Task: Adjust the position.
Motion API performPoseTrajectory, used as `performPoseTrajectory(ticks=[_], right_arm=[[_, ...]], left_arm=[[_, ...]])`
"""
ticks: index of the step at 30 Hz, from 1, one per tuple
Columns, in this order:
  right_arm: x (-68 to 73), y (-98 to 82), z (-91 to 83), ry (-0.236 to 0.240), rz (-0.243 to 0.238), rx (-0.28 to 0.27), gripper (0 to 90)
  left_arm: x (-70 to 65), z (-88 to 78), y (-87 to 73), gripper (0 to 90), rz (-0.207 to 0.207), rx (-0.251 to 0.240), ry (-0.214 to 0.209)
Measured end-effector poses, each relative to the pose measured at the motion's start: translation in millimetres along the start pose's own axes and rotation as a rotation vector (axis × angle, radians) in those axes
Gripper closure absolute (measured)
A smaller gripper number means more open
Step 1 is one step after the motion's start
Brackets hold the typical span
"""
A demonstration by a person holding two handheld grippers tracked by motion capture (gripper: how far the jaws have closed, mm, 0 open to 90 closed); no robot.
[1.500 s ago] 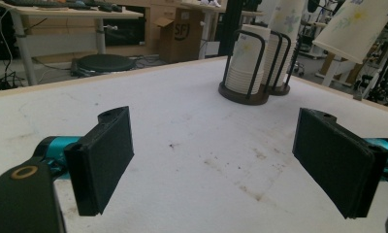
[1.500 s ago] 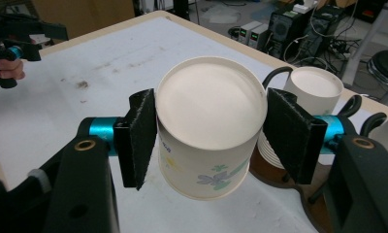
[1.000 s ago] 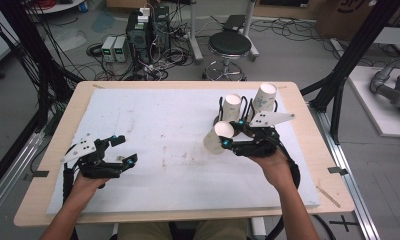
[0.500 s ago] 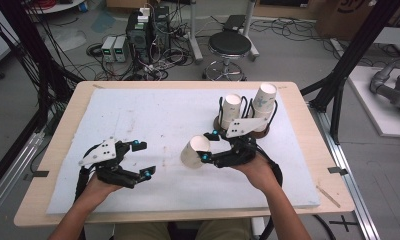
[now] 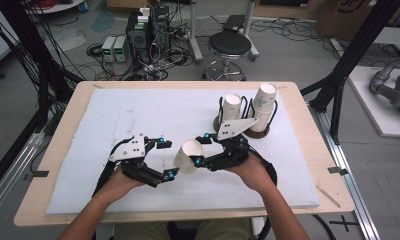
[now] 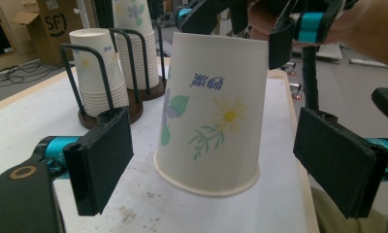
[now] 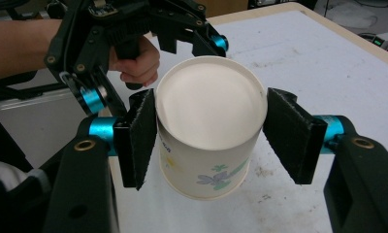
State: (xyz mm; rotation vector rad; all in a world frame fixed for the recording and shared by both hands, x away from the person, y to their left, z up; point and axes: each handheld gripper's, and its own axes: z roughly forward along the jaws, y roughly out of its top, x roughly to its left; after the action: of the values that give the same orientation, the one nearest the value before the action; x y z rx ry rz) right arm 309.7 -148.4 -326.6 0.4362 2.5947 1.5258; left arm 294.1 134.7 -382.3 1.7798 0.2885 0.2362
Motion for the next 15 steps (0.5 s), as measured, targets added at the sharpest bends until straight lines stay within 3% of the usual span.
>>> performPoseTrajectory(ticks=[15], right_arm=[[4.8,2.5,-2.5,0.009,-0.003,-0.019,38.8]], left_arm=[[-4.0,26.9,-5.8,14.3,0.006,0.031,-0.027]])
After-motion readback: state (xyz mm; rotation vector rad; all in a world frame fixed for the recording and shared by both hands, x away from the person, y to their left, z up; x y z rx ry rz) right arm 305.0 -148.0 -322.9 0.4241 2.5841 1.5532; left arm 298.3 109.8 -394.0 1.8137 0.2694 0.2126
